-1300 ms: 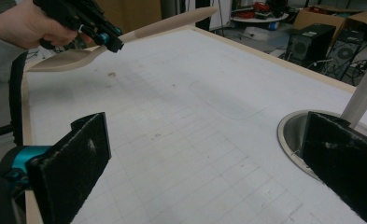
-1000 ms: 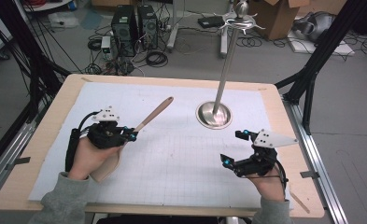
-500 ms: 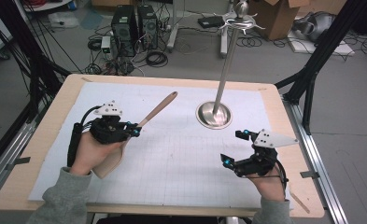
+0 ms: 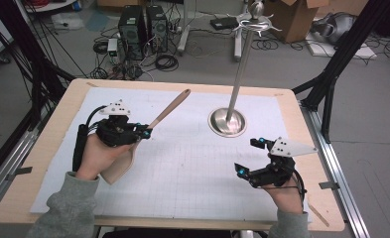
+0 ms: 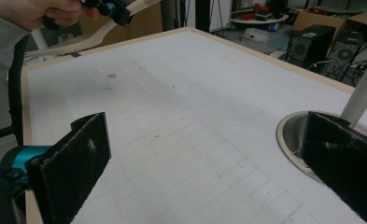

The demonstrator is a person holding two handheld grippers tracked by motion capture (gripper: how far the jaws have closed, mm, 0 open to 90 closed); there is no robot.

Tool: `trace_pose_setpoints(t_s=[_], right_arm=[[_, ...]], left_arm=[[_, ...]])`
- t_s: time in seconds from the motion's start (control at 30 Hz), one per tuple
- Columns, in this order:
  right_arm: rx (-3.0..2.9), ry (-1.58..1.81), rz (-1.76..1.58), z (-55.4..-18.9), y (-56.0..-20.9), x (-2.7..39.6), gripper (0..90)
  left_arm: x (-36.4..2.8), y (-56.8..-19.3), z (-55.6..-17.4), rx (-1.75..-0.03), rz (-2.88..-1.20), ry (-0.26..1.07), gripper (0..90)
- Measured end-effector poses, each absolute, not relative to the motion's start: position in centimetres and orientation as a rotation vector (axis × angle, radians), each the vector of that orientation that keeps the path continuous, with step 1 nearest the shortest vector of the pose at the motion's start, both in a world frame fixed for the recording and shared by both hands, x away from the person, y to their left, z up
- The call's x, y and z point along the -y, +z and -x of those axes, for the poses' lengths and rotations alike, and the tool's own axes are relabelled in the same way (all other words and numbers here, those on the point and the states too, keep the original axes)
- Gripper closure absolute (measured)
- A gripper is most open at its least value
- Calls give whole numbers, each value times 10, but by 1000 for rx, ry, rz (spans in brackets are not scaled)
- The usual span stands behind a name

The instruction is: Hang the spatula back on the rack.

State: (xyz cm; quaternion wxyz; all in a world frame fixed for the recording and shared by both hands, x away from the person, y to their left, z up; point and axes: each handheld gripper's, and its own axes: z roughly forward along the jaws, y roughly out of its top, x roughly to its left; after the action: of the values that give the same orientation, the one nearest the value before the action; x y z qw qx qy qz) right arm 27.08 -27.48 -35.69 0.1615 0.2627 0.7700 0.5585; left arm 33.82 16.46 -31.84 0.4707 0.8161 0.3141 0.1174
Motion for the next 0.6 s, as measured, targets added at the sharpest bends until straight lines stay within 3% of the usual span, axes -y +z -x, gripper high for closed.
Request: trace_pose_setpoints(t_s=[0.6], right_arm=[[-2189, 1603, -754, -271, -356, 277, 8]], left_arm=[[-156, -301, -349, -748, -1982, 271, 781]])
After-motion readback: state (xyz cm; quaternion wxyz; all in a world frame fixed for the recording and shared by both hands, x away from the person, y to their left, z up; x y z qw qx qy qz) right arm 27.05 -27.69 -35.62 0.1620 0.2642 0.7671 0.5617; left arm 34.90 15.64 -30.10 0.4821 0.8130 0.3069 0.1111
